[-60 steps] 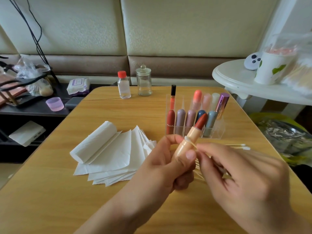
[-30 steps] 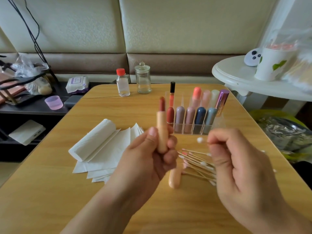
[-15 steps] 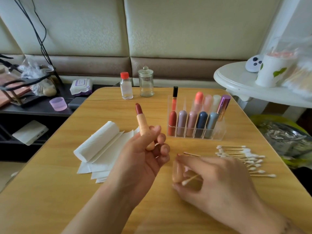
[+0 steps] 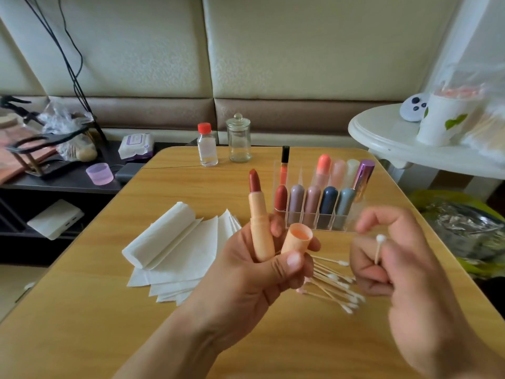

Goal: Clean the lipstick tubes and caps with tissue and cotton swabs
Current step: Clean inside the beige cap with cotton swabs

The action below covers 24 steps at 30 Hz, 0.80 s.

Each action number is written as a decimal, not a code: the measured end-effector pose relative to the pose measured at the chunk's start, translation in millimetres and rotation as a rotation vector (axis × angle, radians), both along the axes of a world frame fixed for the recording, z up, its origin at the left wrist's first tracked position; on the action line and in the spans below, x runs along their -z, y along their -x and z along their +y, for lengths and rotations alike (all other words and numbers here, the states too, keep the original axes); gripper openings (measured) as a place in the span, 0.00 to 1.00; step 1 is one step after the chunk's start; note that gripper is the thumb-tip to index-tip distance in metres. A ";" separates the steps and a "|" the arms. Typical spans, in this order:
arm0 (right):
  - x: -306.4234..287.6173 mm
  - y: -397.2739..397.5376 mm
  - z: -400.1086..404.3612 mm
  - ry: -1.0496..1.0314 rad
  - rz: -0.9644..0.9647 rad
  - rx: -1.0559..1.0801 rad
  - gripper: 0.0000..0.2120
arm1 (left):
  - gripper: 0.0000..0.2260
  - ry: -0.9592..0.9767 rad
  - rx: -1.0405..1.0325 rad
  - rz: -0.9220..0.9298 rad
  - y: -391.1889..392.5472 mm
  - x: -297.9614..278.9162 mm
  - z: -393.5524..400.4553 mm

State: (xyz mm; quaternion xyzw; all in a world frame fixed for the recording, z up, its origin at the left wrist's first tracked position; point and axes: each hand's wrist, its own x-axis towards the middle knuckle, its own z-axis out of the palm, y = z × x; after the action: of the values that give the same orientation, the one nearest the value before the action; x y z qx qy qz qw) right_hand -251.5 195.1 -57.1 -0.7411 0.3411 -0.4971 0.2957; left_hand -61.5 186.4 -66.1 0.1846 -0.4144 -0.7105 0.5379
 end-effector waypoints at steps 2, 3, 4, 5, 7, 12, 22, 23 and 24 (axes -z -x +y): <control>-2.1 2.7 -1.8 -0.032 -0.041 0.026 0.11 | 0.13 0.003 0.007 -0.023 1.4 0.3 -0.4; -2.9 1.9 -1.9 -0.012 -0.036 0.039 0.13 | 0.13 -0.008 0.009 -0.030 2.0 0.7 -0.3; -3.9 0.4 -1.1 0.030 -0.031 0.055 0.13 | 0.13 -0.016 0.016 -0.030 2.0 1.1 -0.2; -3.6 -0.8 -1.2 0.081 -0.022 0.075 0.11 | 0.11 -0.024 0.024 -0.032 1.8 1.2 0.0; -0.9 0.9 -4.2 0.174 -0.007 0.148 0.05 | 0.07 -0.064 0.026 -0.055 1.2 0.5 0.3; -1.8 5.6 -8.4 0.256 0.072 0.260 0.04 | 0.07 -0.272 0.183 0.017 -4.5 -3.0 1.2; 0.1 4.9 -10.3 0.385 0.269 0.215 0.09 | 0.12 -0.346 0.266 -0.015 -7.5 -1.8 0.9; 0.2 5.2 -11.0 0.397 0.294 0.218 0.09 | 0.11 -0.344 0.270 0.001 -7.0 -1.8 0.9; 0.3 5.8 -11.4 0.408 0.314 0.222 0.10 | 0.10 -0.337 0.271 0.006 -6.5 -2.1 1.0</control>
State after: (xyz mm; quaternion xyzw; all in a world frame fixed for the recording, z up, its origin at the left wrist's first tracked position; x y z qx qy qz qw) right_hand -257.3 183.6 -57.4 -0.8113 0.3547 -0.4640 0.0280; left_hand -55.0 187.4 -64.0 0.2126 -0.3094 -0.8360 0.4003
